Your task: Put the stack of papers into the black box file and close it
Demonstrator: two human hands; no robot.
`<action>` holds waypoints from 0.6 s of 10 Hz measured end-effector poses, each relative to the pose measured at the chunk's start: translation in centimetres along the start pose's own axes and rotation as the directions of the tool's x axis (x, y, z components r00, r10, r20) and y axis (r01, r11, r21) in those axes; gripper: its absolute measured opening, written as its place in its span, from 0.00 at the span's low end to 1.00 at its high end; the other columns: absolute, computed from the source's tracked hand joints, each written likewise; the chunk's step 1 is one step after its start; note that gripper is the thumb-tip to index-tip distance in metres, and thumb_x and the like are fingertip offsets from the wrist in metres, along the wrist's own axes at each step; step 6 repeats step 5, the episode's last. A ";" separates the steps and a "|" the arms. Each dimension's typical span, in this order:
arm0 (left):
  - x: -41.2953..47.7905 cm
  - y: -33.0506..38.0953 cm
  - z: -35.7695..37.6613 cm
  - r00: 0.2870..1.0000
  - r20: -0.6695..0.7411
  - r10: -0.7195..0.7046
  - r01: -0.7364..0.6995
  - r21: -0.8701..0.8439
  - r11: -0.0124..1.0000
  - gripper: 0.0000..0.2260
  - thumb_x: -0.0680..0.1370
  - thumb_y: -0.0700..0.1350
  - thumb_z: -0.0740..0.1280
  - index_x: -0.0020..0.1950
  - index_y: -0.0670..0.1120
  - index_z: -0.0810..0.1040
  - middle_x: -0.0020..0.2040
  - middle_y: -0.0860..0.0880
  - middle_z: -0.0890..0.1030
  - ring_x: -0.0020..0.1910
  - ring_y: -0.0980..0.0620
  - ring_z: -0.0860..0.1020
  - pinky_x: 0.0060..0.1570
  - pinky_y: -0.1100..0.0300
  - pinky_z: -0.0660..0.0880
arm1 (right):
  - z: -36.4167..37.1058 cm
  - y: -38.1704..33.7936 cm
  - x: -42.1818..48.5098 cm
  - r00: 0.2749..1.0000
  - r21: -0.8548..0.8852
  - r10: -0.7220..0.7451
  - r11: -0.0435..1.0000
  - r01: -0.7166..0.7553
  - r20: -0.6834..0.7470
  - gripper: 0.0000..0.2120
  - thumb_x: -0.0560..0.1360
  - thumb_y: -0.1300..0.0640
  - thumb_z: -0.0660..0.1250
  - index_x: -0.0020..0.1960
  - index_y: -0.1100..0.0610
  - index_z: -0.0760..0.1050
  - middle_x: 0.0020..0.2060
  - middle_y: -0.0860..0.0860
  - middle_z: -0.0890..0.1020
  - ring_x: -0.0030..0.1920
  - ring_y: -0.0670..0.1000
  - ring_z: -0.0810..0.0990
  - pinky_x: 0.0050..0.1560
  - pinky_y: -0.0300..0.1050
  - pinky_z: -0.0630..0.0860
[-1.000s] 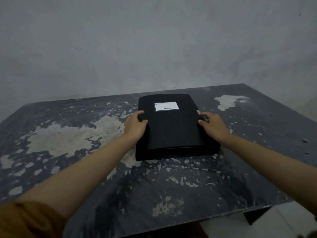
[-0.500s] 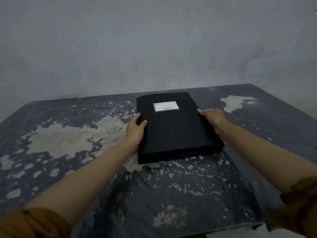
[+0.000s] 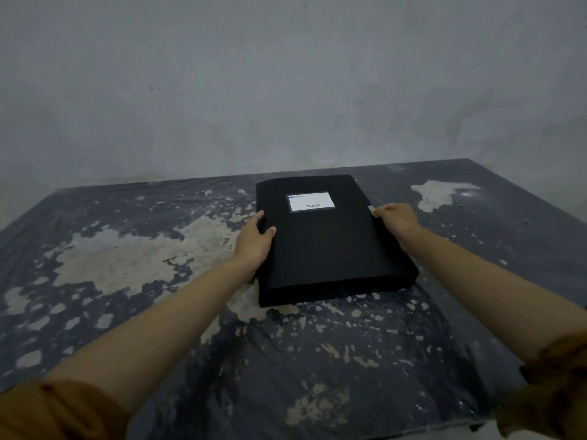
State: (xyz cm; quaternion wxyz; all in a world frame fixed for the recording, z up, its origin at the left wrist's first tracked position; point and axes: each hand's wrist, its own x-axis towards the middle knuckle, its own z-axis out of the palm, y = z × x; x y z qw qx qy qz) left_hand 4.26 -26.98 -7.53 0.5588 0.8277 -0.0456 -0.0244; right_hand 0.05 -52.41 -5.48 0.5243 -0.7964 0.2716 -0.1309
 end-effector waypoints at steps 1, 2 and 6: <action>0.8 1.1 -1.1 0.994 0.107 0.031 -0.056 0.237 0.970 0.26 0.79 0.44 0.60 0.76 0.45 0.57 0.76 0.45 0.63 0.74 0.46 0.63 0.72 0.53 0.61 | 0.0 -0.8 -0.1 0.998 -0.130 -0.054 0.990 0.060 0.042 0.08 0.76 0.58 0.63 0.40 0.61 0.74 0.39 0.59 0.75 0.42 0.56 0.75 0.45 0.46 0.68; 2.2 4.0 -3.2 0.987 0.106 0.118 -0.156 0.534 0.831 0.28 0.79 0.49 0.59 0.77 0.46 0.54 0.78 0.42 0.55 0.77 0.44 0.53 0.75 0.49 0.54 | -0.2 -3.1 0.0 0.985 -0.297 -0.168 0.939 0.174 0.046 0.17 0.77 0.54 0.61 0.63 0.61 0.74 0.58 0.61 0.77 0.60 0.60 0.75 0.59 0.49 0.71; 3.3 18.1 -10.1 0.781 0.007 0.624 -0.291 0.889 0.354 0.30 0.79 0.55 0.53 0.78 0.51 0.45 0.79 0.47 0.39 0.76 0.40 0.35 0.73 0.43 0.41 | -1.4 -18.0 -1.3 0.604 -0.751 -0.789 0.327 0.574 0.118 0.30 0.78 0.41 0.54 0.76 0.50 0.55 0.78 0.51 0.52 0.78 0.54 0.47 0.75 0.56 0.50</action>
